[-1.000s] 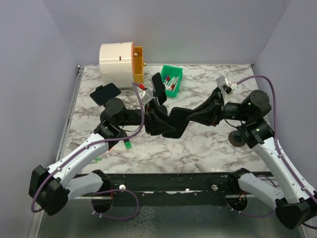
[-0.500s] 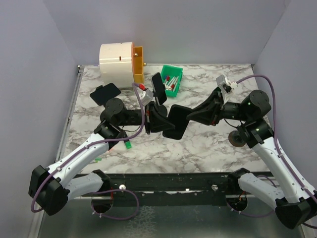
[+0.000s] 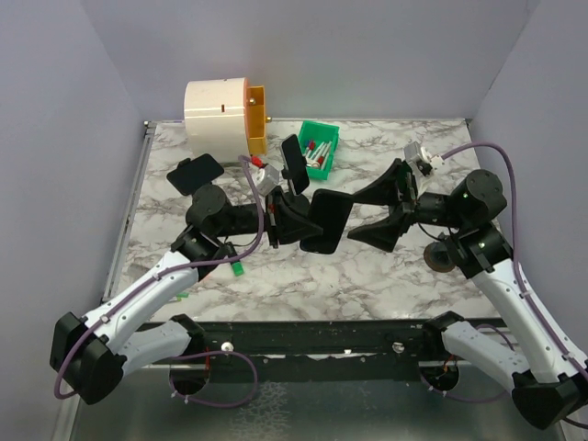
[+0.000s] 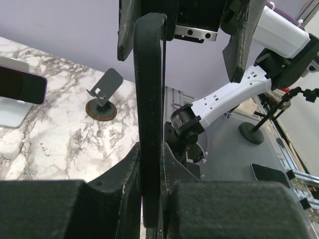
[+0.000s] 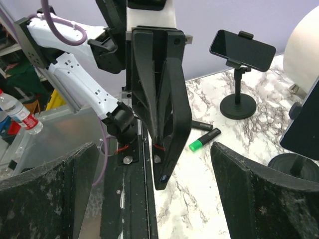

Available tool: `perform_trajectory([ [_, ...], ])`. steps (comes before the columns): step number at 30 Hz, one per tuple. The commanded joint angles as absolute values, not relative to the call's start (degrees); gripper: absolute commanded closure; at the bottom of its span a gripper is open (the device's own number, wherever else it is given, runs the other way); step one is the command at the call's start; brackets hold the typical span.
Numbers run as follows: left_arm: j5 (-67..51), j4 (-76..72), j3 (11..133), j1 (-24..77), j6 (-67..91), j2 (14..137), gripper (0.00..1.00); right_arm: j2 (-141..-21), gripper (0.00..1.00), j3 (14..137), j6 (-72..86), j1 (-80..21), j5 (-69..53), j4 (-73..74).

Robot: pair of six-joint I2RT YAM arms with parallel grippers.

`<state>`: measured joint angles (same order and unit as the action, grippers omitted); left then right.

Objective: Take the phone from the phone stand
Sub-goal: Place the phone at the center of the board.

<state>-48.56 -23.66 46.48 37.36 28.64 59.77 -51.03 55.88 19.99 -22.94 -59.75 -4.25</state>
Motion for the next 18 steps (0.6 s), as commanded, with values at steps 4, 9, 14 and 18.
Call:
perform_trajectory([
  [4, -41.0, -25.2, 44.3, 37.5, 27.1, 54.4, 1.0, -46.9, 0.0, 59.5, 15.6, -23.4, -44.0, 9.3],
  [9, -36.1, -19.9, 40.0, 37.4, 28.8, 47.1, 1.0, -39.6, 0.0, 54.8, 19.1, -23.4, -16.5, 13.6],
  [14, -25.4, -2.9, 38.2, 37.5, 26.8, 40.4, 1.0, -34.6, 0.0, 49.3, 21.9, -23.4, -4.7, 13.6],
  [18, -20.6, 6.5, 36.4, 37.5, 28.5, 38.9, 1.0, -33.9, 0.0, 46.2, 24.3, -23.4, 3.1, 12.4],
])
